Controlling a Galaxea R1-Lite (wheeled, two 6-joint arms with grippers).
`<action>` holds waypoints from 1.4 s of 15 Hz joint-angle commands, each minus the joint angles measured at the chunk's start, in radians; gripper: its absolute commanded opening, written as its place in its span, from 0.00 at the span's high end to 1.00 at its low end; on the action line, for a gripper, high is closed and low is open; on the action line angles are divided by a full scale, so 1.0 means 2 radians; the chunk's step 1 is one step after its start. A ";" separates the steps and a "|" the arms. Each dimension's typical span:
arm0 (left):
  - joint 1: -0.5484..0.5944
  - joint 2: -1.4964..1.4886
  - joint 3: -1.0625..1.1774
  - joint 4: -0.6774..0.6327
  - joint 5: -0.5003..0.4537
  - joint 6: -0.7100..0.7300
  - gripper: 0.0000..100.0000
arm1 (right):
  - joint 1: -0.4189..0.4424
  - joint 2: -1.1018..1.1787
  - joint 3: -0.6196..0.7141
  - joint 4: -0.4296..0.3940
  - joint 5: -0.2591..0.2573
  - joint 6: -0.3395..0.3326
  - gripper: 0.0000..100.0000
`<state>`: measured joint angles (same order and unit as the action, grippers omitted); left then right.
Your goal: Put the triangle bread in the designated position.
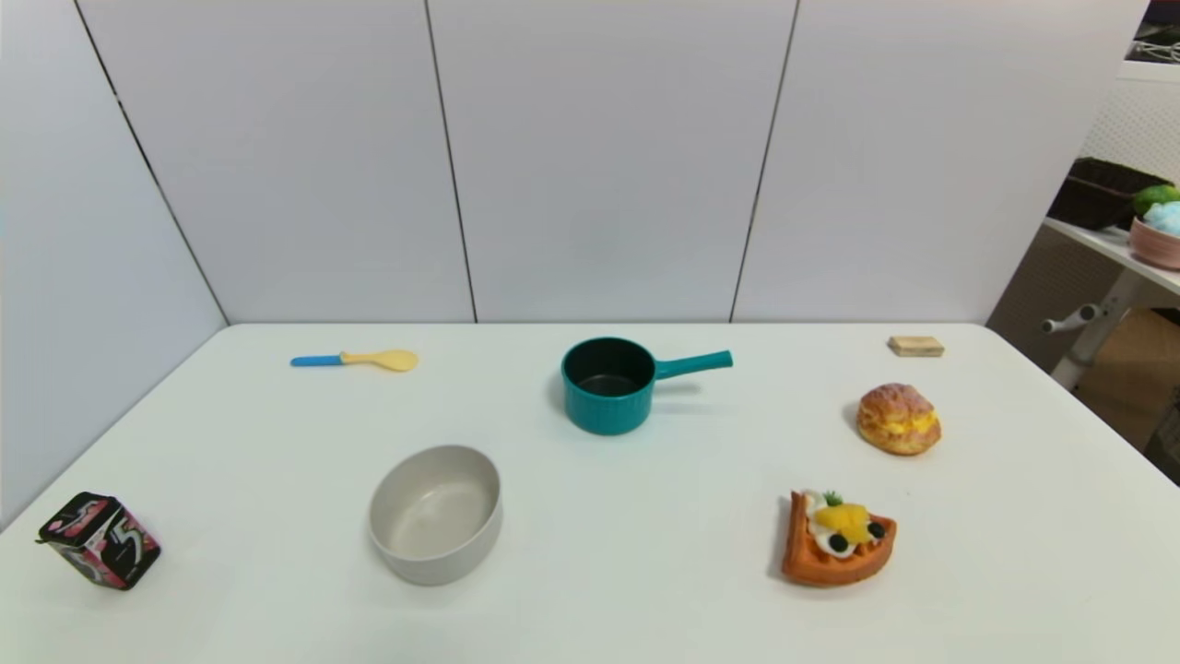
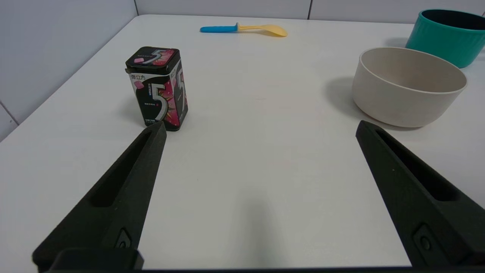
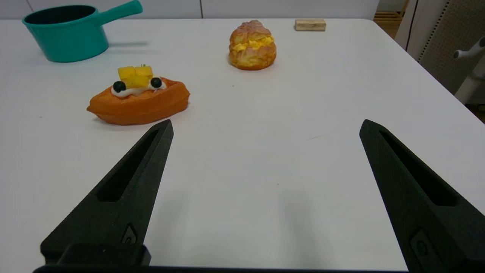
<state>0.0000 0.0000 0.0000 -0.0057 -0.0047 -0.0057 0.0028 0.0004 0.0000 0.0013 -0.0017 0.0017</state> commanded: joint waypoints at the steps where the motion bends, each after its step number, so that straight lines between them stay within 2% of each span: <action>1: 0.000 0.000 0.000 0.000 0.000 0.000 0.00 | 0.000 0.001 0.000 -0.001 0.000 0.000 0.00; 7: 0.000 0.010 -0.002 0.002 0.002 0.002 0.00 | 0.000 0.001 0.000 -0.001 0.000 0.000 0.00; 9: -0.005 0.128 -0.059 -0.009 -0.012 0.014 0.00 | 0.000 0.001 0.000 -0.001 0.000 0.000 0.00; 10: -0.031 0.199 -0.104 -0.017 -0.037 0.040 0.00 | 0.000 0.001 0.000 -0.001 0.000 0.000 0.00; 11: -0.077 0.279 -0.155 -0.027 -0.062 0.077 0.00 | 0.000 0.001 0.000 0.000 0.000 0.000 0.00; 12: -0.137 0.344 -0.197 -0.034 -0.067 0.108 0.00 | 0.000 0.001 0.000 0.000 0.000 0.000 0.00; 14: -0.285 0.433 -0.269 -0.032 -0.056 0.112 0.00 | 0.000 0.001 0.000 0.000 0.000 0.000 0.00; 15: -0.329 0.481 -0.298 -0.033 -0.039 0.115 0.00 | 0.000 0.001 0.000 -0.001 0.000 0.000 0.00; 19: -0.429 0.673 -0.454 -0.032 -0.029 0.167 0.00 | 0.000 0.001 0.000 -0.001 0.000 0.000 0.00; 21: -0.465 0.758 -0.528 -0.032 -0.029 0.165 0.00 | 0.000 0.001 0.000 -0.001 0.000 0.000 0.00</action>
<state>-0.7368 1.1164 -0.7662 -0.0657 -0.0691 0.2713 0.0023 0.0004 0.0000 0.0004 -0.0017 0.0017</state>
